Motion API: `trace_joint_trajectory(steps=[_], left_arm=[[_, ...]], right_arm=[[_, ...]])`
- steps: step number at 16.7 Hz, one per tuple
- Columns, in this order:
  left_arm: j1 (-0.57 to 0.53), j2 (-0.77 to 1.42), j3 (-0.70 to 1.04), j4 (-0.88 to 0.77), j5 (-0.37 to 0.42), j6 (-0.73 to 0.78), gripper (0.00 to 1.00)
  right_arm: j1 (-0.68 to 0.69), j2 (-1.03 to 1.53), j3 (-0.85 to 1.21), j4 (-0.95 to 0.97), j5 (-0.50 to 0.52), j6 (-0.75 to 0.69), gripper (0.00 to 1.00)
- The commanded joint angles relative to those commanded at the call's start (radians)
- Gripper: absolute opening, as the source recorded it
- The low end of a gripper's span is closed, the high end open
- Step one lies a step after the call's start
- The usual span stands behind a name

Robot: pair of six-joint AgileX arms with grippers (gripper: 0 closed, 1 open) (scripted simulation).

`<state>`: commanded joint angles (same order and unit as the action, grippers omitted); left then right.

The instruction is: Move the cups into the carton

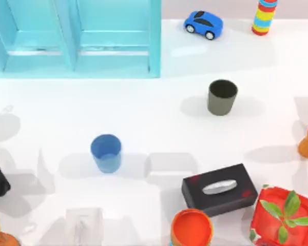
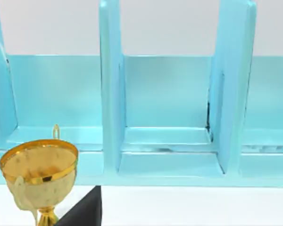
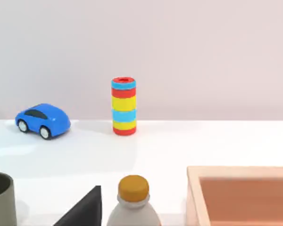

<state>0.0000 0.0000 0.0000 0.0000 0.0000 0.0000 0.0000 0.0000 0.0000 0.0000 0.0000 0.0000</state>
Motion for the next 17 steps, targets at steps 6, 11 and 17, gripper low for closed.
trace_joint_trajectory(steps=[6,11,17], left_arm=[[0.0,0.0,0.0,0.0,0.0,0.0,1.0],[0.0,0.0,0.0,0.0,0.0,0.0,1.0],[0.0,0.0,0.0,0.0,0.0,0.0,1.0]], right_arm=[[0.038,0.088,0.06,-0.068,0.001,0.012,1.0],[0.158,0.355,0.311,-0.26,0.014,0.082,1.0],[0.365,0.801,0.846,-0.528,0.039,0.264,1.0]])
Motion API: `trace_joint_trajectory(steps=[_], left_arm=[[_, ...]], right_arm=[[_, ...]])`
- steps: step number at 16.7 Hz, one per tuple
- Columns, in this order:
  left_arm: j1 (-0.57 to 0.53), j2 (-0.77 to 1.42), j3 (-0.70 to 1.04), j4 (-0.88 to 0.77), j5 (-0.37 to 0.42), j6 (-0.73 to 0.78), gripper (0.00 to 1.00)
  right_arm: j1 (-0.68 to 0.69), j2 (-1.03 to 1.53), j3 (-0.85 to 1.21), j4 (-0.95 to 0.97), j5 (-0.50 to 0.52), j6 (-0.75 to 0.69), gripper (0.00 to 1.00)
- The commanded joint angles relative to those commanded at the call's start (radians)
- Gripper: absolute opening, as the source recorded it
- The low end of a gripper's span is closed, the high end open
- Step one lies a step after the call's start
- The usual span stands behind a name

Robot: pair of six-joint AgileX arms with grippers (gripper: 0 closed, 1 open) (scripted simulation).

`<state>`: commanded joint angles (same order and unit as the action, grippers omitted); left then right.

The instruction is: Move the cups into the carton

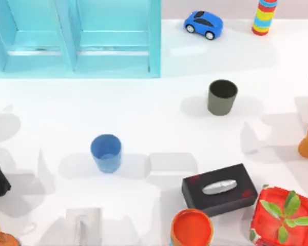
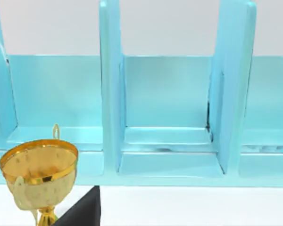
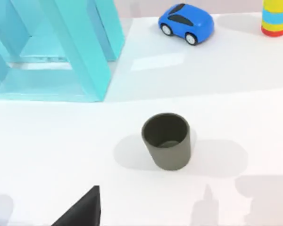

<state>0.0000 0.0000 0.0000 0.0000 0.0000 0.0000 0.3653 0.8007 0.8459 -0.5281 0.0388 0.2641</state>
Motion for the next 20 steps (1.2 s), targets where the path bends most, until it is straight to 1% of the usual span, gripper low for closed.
trace_joint_trajectory(steps=[8,12,16,20], left_arm=[[0.0,0.0,0.0,0.0,0.0,0.0,1.0],[0.0,0.0,0.0,0.0,0.0,0.0,1.0],[0.0,0.0,0.0,0.0,0.0,0.0,1.0],[0.0,0.0,0.0,0.0,0.0,0.0,1.0]], right_arm=[[0.297,0.702,0.867,-0.362,0.043,0.318,1.0],[0.419,1.068,1.226,-0.56,0.074,0.469,1.0],[0.507,1.398,1.48,-0.756,0.105,0.592,1.0],[0.557,1.616,1.615,-0.904,0.125,0.666,1.0]])
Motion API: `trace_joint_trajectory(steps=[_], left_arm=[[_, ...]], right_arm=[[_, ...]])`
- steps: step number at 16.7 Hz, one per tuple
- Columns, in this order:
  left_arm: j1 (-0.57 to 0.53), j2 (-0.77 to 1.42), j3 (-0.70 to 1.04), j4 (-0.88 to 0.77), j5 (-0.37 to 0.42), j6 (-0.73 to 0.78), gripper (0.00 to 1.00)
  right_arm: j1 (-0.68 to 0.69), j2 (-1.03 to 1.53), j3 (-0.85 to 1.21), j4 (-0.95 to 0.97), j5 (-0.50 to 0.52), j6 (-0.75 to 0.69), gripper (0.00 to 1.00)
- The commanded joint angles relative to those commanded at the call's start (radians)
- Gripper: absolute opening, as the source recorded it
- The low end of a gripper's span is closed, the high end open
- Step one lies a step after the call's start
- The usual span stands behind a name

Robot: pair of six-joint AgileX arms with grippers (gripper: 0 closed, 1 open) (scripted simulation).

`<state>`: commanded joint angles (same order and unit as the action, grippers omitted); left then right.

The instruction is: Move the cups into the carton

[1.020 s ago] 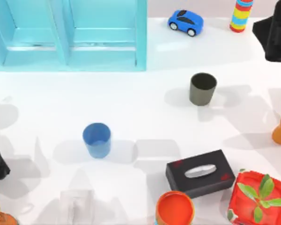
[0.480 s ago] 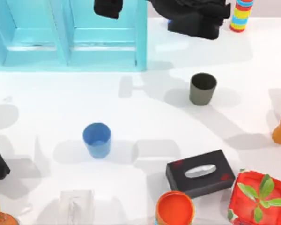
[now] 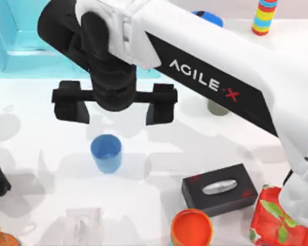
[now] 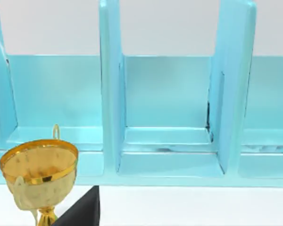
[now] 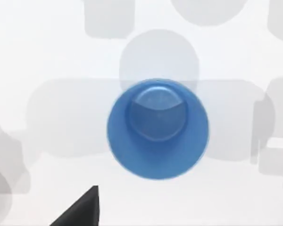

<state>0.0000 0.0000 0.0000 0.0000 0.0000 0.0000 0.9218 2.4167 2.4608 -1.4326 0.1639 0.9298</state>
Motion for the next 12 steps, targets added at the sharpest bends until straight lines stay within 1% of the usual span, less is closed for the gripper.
trace_joint_trajectory(steps=[3,8,10,12], left_arm=[[0.0,0.0,0.0,0.0,0.0,0.0,1.0],[0.0,0.0,0.0,0.0,0.0,0.0,1.0],[0.0,0.0,0.0,0.0,0.0,0.0,1.0],[0.0,0.0,0.0,0.0,0.0,0.0,1.0]], right_arm=[[0.012,0.053,0.029,-0.042,0.005,0.018,1.0],[0.007,0.055,0.026,-0.04,0.004,0.017,1.0],[0.006,0.055,0.011,-0.023,0.004,0.014,1.0],[0.002,0.057,-0.042,0.033,0.004,0.008,1.0]])
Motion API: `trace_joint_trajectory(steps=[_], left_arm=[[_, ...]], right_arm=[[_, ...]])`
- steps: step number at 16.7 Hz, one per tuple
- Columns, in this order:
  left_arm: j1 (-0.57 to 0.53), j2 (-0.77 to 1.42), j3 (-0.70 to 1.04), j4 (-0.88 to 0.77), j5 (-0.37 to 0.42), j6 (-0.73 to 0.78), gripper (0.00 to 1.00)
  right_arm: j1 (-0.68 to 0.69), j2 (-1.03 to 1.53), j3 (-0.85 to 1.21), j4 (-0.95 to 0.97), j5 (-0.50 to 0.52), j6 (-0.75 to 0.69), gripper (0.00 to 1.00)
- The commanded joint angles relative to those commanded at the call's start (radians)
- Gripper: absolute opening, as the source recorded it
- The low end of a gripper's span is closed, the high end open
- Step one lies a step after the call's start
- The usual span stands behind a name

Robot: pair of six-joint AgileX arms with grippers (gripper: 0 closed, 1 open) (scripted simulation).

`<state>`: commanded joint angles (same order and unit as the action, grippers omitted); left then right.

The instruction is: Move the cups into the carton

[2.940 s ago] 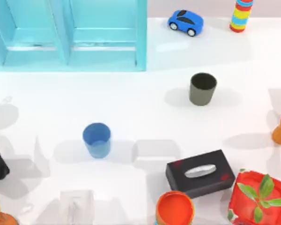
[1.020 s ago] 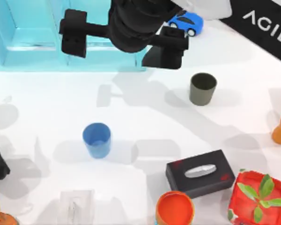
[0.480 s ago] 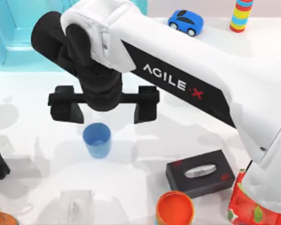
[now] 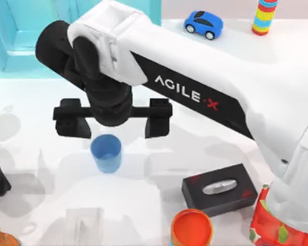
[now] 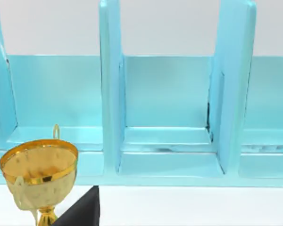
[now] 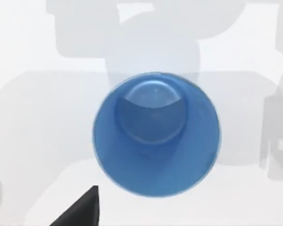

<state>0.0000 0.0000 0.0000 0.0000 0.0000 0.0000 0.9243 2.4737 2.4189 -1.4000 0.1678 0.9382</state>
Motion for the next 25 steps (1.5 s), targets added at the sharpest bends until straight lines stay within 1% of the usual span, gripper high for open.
trace_joint_trajectory(steps=[7,12,25], left_arm=[[0.0,0.0,0.0,0.0,0.0,0.0,1.0],[0.0,0.0,0.0,0.0,0.0,0.0,1.0],[0.0,0.0,0.0,0.0,0.0,0.0,1.0]], right_arm=[[-0.02,0.021,-0.252,0.28,-0.002,-0.02,1.0],[-0.022,0.023,-0.27,0.298,-0.002,-0.021,1.0],[-0.022,0.023,-0.27,0.298,-0.002,-0.021,0.02]])
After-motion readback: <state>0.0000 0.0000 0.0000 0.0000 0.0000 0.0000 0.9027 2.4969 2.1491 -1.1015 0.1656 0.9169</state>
